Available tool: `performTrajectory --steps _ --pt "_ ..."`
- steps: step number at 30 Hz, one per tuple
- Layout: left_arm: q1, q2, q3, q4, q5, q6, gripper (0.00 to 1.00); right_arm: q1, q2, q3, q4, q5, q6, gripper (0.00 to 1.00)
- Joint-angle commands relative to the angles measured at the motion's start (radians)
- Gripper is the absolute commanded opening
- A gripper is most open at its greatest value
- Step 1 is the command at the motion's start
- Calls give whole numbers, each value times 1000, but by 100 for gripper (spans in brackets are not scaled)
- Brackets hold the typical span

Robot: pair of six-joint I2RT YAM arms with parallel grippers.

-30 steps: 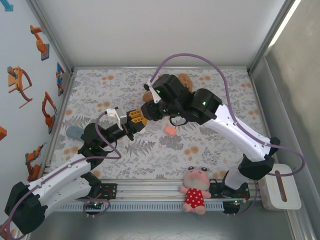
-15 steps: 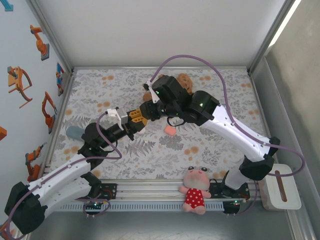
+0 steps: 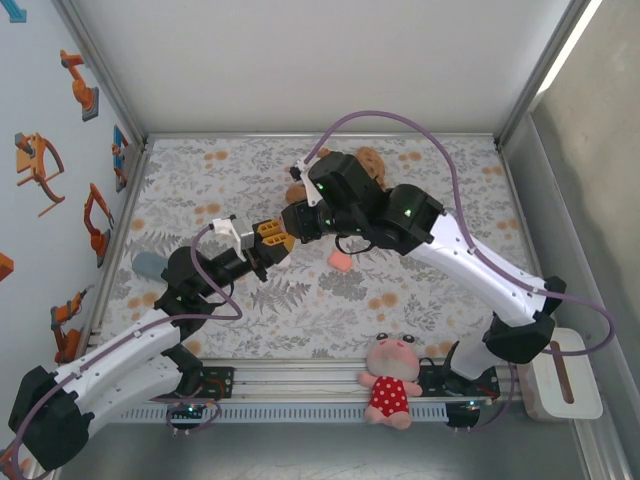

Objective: Insert wireless bluetooth earbuds into charging case

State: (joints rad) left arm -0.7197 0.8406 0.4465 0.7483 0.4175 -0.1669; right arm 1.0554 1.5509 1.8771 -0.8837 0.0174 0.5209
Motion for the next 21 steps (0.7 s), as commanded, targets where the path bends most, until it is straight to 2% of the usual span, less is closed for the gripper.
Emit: performTrajectory --steps 1,9,21 --pt "-8 -19 -2 49 32 18 0 -13 -42 -22 35 38 5 19" --pt "-9 -15 1 58 29 15 0 -25 -95 -93 121 21 29 18" --pt "-11 4 -13 110 13 16 0 -37 -212 -251 351 -2 136 18"
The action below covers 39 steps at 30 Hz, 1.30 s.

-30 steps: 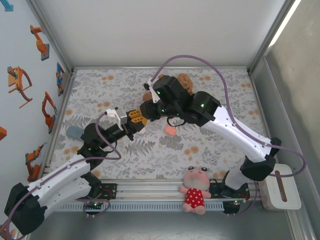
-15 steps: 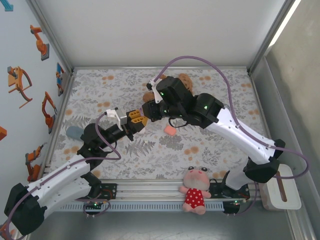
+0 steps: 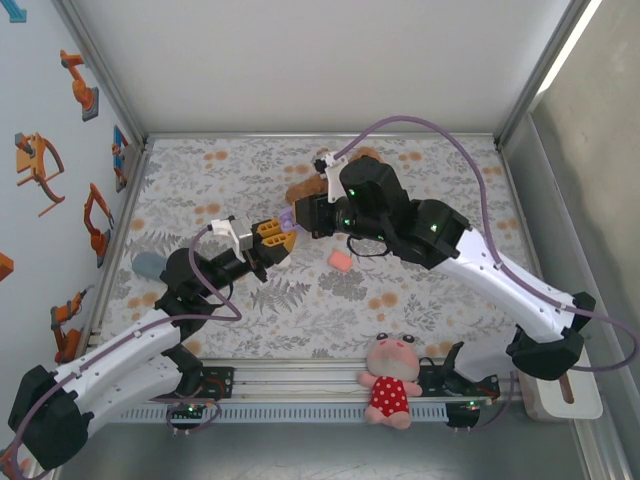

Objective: Insert wireless bluetooth earbuds into charging case

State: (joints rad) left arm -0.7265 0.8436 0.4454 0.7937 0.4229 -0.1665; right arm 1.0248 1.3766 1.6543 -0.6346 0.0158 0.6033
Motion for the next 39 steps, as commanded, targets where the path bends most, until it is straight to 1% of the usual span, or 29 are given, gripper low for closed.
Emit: performTrajectory --steps 1,7,13,23,39 --pt "-4 2 -13 75 2 18 0 -7 -48 -45 125 -3 69 18" --pt "-4 17 -17 125 -24 35 0 -18 -103 -160 282 -40 194 18" --pt "-5 46 8 141 -14 62 0 -17 -92 -183 353 -80 264 18" --pt "-5 84 13 190 -22 73 0 -17 -97 -208 351 -71 290 17" --pt "-5 71 25 170 -38 102 0 -17 -119 -252 332 -28 285 17"
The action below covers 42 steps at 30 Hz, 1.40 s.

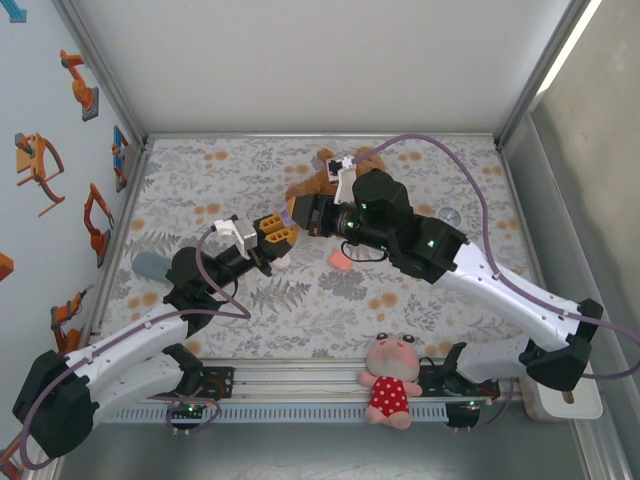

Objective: Insert wireless bluetooth earbuds into charging case

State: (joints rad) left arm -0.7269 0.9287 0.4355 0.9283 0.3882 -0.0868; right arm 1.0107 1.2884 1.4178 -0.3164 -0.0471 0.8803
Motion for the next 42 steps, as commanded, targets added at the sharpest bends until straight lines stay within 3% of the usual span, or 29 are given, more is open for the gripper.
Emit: performTrajectory --steps 1,28,42 --pt "-5 -14 35 35 -3 21 0 -3 -31 -16 13 34 9 17" --pt "-5 -19 49 31 -16 43 0 -3 -43 -46 17 30 30 17" --pt "-5 -14 52 31 -20 41 0 -2 -55 -65 13 60 23 23"
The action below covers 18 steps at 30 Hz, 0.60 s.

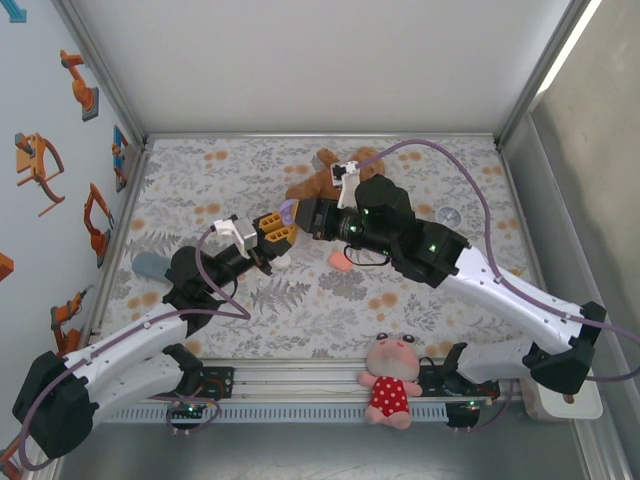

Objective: Insert wireless bluetooth earbuds into charging case

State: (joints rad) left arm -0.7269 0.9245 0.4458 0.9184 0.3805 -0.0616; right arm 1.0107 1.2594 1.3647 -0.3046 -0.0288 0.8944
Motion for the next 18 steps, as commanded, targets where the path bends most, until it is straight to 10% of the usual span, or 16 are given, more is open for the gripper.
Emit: performTrajectory --steps 1,18 --pt "-5 -8 41 40 -11 16 0 -3 -29 -12 -1 44 8 24" --pt "-6 0 36 35 -2 0 0 -3 -53 43 -88 115 -95 39"
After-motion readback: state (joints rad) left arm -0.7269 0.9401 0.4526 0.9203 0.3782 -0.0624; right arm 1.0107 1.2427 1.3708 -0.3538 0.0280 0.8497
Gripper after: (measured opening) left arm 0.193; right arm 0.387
